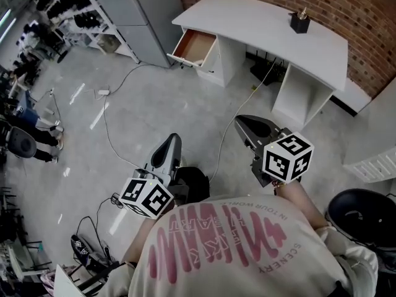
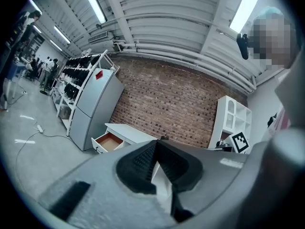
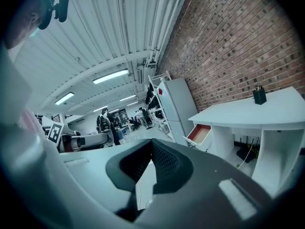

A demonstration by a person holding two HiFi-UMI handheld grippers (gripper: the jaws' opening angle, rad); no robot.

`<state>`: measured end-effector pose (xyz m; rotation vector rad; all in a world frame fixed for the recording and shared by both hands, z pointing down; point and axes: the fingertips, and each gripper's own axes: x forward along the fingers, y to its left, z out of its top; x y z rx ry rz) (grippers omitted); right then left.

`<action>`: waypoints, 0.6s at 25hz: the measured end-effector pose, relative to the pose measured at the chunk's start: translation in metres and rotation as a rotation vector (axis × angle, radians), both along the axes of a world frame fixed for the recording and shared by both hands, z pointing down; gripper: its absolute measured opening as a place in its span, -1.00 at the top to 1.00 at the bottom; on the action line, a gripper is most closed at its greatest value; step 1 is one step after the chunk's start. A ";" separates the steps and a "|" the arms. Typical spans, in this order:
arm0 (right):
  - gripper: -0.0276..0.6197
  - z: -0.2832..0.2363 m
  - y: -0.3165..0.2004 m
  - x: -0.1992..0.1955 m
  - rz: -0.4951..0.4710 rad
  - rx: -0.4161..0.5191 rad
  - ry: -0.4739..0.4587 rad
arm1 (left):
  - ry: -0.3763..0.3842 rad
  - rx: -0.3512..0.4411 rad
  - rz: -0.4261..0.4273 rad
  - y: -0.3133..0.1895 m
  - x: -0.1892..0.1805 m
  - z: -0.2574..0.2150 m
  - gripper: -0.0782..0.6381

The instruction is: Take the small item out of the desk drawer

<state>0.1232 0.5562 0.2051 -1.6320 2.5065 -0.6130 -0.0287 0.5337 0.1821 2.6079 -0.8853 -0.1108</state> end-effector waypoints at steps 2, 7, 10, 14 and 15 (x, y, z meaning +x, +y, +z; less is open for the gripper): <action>0.87 0.003 -0.005 0.001 0.006 -0.002 0.007 | 0.010 -0.006 0.000 -0.007 -0.001 0.003 0.77; 0.87 0.011 -0.022 0.002 0.033 -0.019 0.021 | 0.042 -0.036 0.017 -0.030 -0.002 0.016 0.77; 0.87 0.016 -0.034 -0.002 0.044 -0.034 0.041 | 0.067 -0.060 0.032 -0.049 -0.002 0.022 0.77; 0.88 0.018 -0.057 0.000 0.079 -0.053 0.053 | 0.086 -0.072 0.073 -0.080 0.005 0.024 0.77; 0.87 0.017 -0.065 0.001 0.091 -0.056 0.053 | 0.088 -0.072 0.088 -0.088 0.006 0.022 0.77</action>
